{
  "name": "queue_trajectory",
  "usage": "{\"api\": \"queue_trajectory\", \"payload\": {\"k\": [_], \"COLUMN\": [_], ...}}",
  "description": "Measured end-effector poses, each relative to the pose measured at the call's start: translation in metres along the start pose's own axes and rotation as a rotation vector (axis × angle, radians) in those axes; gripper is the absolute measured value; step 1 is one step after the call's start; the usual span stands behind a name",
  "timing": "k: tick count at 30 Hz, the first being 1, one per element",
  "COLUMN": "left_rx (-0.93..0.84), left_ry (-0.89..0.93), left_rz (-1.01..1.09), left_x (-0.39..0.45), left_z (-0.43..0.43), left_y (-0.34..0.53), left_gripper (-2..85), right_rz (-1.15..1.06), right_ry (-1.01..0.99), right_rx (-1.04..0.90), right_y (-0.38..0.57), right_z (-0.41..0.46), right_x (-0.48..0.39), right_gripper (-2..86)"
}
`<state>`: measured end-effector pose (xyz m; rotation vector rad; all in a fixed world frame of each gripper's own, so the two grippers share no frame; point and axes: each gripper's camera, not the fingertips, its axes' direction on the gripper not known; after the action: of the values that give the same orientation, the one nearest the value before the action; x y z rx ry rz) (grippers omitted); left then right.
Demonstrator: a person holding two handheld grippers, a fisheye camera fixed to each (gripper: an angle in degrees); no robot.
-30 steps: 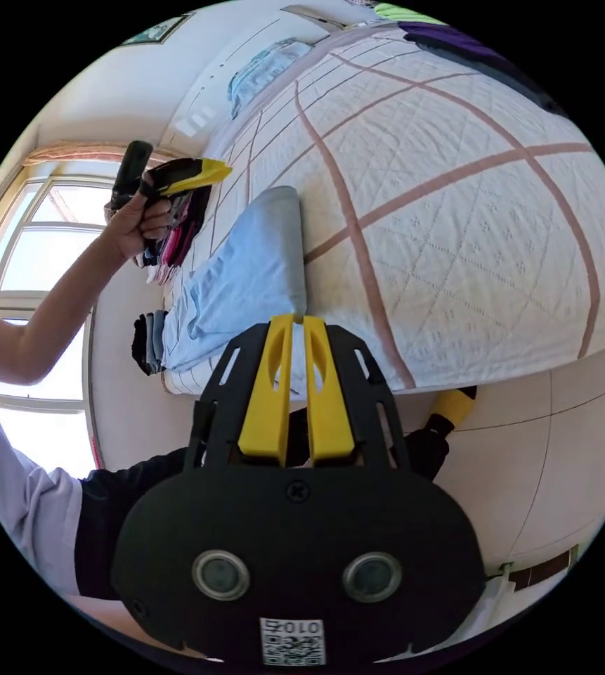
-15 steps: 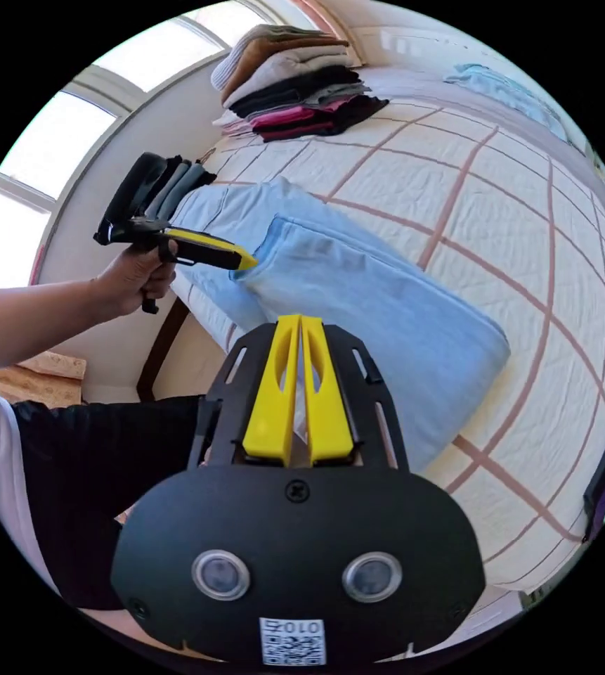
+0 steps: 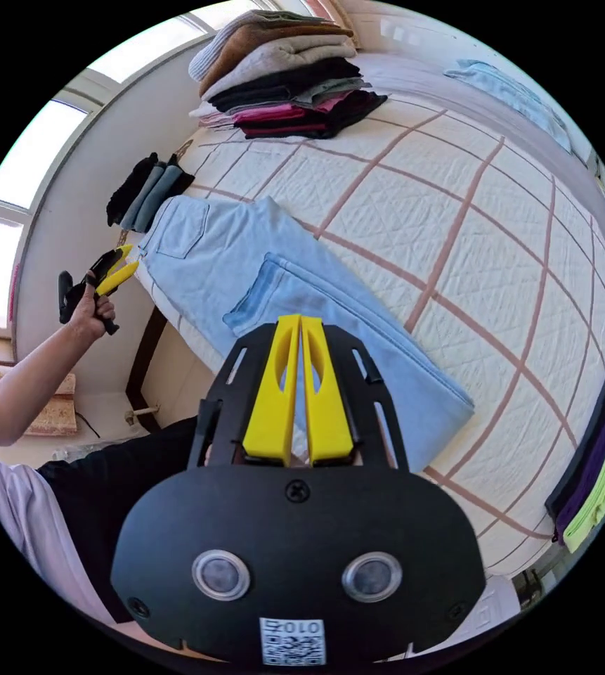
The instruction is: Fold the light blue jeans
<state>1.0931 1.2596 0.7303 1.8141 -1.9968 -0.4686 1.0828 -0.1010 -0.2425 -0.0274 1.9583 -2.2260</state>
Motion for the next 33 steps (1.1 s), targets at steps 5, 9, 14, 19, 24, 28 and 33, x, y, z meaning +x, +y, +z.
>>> {"api": "queue_trajectory", "payload": {"k": [5,9,14,19,24,28,33], "left_rx": [0.012,-0.089,-0.060,-0.010,0.014,-0.107,-0.252], "left_ry": [-0.143,-0.115,-0.096,0.006,-0.064,-0.062,-0.090], "left_rz": [0.029,0.085,-0.029,-0.123,0.163,0.550,1.304], "left_x": [-0.037,-0.038,-0.044,-0.034,0.072,0.193,0.378], "left_z": [-0.018,-0.003,-0.009,-0.026,-0.058,-0.062,-0.056], "left_y": [-0.034,-0.045,-0.032,-0.020,-0.012,0.018,0.155], "left_gripper": [13.7,13.4,11.2,7.4,5.8,5.5,6.2], "right_rz": [-0.073,-0.123,-0.114,-0.054,0.028,0.098,0.209], "right_ry": [-0.088,-0.089,-0.114,-0.131,-0.167,-0.179,-0.210], "right_rx": [0.070,0.048,0.003,-0.008,0.021,0.061,0.148], "right_y": [-0.045,-0.059,-0.059,-0.046,-0.026,-0.003,0.032], "right_z": [-0.004,0.004,0.014,0.018,0.011,-0.005,-0.028], "right_x": [-0.020,-0.029,-0.022,0.001,0.032,0.067,0.118], "right_gripper": [2.4,2.4,2.4,2.3,2.2,2.2,2.3]}}
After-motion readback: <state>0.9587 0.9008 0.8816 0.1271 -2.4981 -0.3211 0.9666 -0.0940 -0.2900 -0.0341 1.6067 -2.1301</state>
